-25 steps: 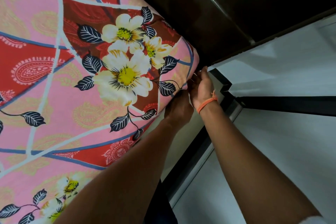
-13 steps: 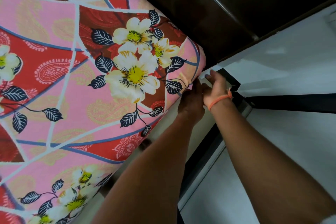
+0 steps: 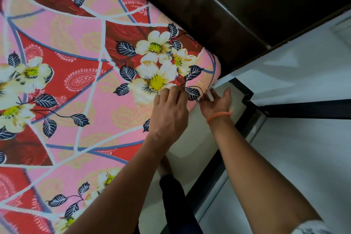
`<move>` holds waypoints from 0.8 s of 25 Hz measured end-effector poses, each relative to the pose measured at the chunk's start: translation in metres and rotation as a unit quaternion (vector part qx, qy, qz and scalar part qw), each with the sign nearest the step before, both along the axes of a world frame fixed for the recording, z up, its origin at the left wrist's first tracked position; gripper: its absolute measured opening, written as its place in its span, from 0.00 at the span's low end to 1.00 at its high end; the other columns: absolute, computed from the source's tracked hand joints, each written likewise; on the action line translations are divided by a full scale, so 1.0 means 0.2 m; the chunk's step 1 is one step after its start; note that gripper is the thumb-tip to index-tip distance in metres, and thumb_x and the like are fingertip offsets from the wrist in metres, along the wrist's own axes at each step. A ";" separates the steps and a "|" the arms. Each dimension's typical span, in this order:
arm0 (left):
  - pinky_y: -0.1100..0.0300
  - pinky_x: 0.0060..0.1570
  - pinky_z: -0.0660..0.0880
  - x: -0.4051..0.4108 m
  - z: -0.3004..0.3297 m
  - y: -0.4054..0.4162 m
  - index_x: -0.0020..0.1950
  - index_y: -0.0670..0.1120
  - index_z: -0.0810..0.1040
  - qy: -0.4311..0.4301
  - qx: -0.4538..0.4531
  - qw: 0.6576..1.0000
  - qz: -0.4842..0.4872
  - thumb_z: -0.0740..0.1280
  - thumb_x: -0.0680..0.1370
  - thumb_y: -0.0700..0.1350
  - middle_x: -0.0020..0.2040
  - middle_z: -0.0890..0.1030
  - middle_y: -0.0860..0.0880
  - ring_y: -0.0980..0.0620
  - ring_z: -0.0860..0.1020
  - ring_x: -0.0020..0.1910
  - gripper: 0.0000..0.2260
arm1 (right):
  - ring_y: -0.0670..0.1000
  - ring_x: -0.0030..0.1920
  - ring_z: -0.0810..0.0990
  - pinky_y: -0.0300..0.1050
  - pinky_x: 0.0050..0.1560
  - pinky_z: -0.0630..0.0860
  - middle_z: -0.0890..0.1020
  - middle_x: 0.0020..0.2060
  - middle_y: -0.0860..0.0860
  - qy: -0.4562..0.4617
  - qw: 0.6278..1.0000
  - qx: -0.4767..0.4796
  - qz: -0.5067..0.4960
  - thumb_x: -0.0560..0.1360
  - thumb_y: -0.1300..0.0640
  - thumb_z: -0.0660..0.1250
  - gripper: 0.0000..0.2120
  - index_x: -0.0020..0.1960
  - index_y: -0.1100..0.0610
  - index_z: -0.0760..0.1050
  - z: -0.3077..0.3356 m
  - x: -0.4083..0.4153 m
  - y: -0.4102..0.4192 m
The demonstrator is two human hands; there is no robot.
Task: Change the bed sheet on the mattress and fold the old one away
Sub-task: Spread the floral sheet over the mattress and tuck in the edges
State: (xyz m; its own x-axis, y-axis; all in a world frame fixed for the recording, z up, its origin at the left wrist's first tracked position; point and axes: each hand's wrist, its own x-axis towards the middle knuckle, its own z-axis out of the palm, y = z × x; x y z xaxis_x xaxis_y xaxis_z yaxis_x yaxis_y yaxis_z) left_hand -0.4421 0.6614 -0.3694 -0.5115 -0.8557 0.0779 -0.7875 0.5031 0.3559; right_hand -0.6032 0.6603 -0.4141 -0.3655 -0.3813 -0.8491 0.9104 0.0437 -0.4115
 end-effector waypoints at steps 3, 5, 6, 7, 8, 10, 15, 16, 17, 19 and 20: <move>0.48 0.45 0.70 0.02 -0.03 0.01 0.60 0.42 0.76 -0.009 0.008 1.000 -0.019 0.60 0.78 0.40 0.55 0.75 0.41 0.42 0.72 0.47 0.12 | 0.61 0.55 0.77 0.57 0.54 0.78 0.70 0.64 0.59 0.039 0.999 0.025 -0.014 0.77 0.32 0.54 0.35 0.73 0.57 0.63 -0.04 -0.05 -0.07; 0.49 0.45 0.70 0.02 -0.03 0.01 0.61 0.42 0.76 0.008 0.020 1.000 -0.012 0.61 0.78 0.40 0.56 0.75 0.42 0.42 0.71 0.47 0.13 | 0.64 0.66 0.71 0.61 0.64 0.71 0.66 0.69 0.56 0.059 0.995 0.071 0.032 0.76 0.30 0.51 0.37 0.75 0.54 0.60 -0.05 -0.09 -0.10; 0.49 0.45 0.70 0.02 -0.01 0.01 0.61 0.42 0.76 0.031 0.029 0.999 -0.008 0.61 0.78 0.39 0.56 0.75 0.42 0.43 0.71 0.48 0.12 | 0.64 0.68 0.69 0.59 0.64 0.70 0.66 0.68 0.54 0.103 0.983 0.133 0.081 0.76 0.29 0.49 0.37 0.75 0.54 0.60 -0.04 -0.10 -0.10; 0.49 0.45 0.71 0.03 0.01 0.01 0.60 0.41 0.76 0.062 0.037 0.997 -0.005 0.62 0.78 0.38 0.56 0.75 0.42 0.43 0.72 0.48 0.12 | 0.63 0.68 0.70 0.56 0.63 0.71 0.66 0.70 0.56 0.177 0.951 0.207 0.146 0.77 0.31 0.49 0.35 0.74 0.55 0.62 0.01 -0.08 -0.10; 0.48 0.46 0.72 0.05 0.05 0.00 0.60 0.40 0.76 0.095 0.041 0.995 -0.002 0.62 0.78 0.37 0.55 0.76 0.41 0.42 0.72 0.48 0.12 | 0.62 0.66 0.71 0.53 0.62 0.72 0.67 0.70 0.59 0.295 0.895 0.277 0.186 0.80 0.36 0.51 0.30 0.71 0.58 0.66 0.07 -0.06 -0.09; 0.46 0.47 0.73 0.14 0.12 0.00 0.59 0.39 0.77 0.133 0.028 0.990 0.030 0.61 0.78 0.38 0.55 0.77 0.40 0.40 0.74 0.50 0.12 | 0.58 0.59 0.74 0.45 0.58 0.76 0.69 0.65 0.61 0.555 0.768 0.245 0.204 0.80 0.50 0.59 0.18 0.62 0.61 0.73 0.21 0.06 -0.05; 0.43 0.71 0.61 0.58 0.08 0.08 0.76 0.40 0.66 0.003 0.050 0.977 0.206 0.55 0.83 0.52 0.76 0.65 0.37 0.37 0.63 0.75 0.25 | 0.58 0.76 0.56 0.58 0.74 0.56 0.59 0.76 0.55 0.768 0.295 -0.068 0.564 0.79 0.44 0.58 0.27 0.74 0.55 0.63 0.33 0.51 0.03; 0.43 0.74 0.57 0.66 0.05 0.14 0.78 0.39 0.61 -0.024 0.071 0.977 0.200 0.53 0.83 0.55 0.78 0.60 0.37 0.37 0.57 0.78 0.28 | 0.57 0.78 0.52 0.62 0.75 0.53 0.56 0.78 0.54 0.758 0.222 -0.054 0.611 0.80 0.40 0.54 0.30 0.77 0.53 0.59 0.28 0.53 0.04; 0.42 0.76 0.54 0.74 0.03 0.21 0.79 0.38 0.57 -0.046 0.092 0.980 0.170 0.51 0.83 0.57 0.79 0.56 0.37 0.38 0.53 0.79 0.31 | 0.56 0.78 0.50 0.63 0.75 0.52 0.53 0.78 0.52 0.747 0.200 -0.016 0.633 0.79 0.37 0.51 0.32 0.78 0.51 0.55 0.25 0.53 0.08; 0.39 0.76 0.53 0.83 0.05 0.38 0.80 0.39 0.54 -0.085 0.139 0.982 0.099 0.52 0.82 0.57 0.80 0.52 0.38 0.38 0.50 0.79 0.32 | 0.58 0.78 0.51 0.61 0.73 0.53 0.50 0.79 0.53 0.720 0.261 0.115 0.633 0.79 0.36 0.48 0.34 0.79 0.50 0.49 0.28 0.50 0.21; 0.38 0.75 0.55 0.86 0.07 0.45 0.80 0.40 0.54 -0.105 0.171 0.977 0.072 0.53 0.81 0.57 0.80 0.51 0.38 0.38 0.50 0.79 0.32 | 0.59 0.77 0.52 0.61 0.73 0.55 0.48 0.79 0.54 0.683 0.305 0.182 0.638 0.79 0.37 0.48 0.34 0.80 0.51 0.46 0.31 0.49 0.27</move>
